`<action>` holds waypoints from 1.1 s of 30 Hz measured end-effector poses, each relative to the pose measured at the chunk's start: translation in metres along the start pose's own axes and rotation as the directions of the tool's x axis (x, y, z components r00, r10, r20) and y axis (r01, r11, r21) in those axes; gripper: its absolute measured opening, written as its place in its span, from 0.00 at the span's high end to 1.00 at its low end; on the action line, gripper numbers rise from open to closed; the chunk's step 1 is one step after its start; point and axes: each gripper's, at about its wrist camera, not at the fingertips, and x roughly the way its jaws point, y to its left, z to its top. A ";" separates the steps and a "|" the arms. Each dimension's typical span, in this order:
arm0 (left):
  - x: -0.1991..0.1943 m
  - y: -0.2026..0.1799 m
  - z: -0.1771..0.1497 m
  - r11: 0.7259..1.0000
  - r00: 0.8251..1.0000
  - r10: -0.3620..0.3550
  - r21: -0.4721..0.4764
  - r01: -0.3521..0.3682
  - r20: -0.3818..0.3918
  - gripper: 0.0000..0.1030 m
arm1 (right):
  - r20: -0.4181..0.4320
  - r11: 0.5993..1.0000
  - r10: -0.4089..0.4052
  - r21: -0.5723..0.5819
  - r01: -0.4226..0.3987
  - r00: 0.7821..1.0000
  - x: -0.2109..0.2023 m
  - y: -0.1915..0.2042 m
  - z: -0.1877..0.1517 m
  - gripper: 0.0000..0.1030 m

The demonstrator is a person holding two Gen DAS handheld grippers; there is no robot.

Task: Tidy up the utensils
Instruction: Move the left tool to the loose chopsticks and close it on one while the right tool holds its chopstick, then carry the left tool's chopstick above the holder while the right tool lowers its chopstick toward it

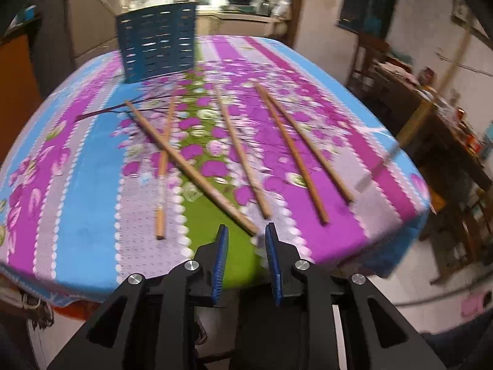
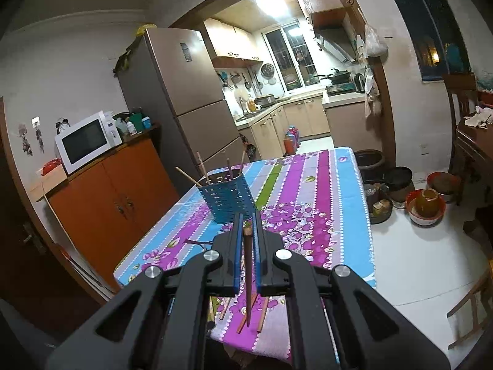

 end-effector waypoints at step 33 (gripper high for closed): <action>-0.005 0.016 -0.005 1.000 0.999 -0.005 -0.025 0.006 0.044 0.93 | -0.013 1.000 0.021 0.011 -0.021 1.000 0.016 0.002 -0.010 0.95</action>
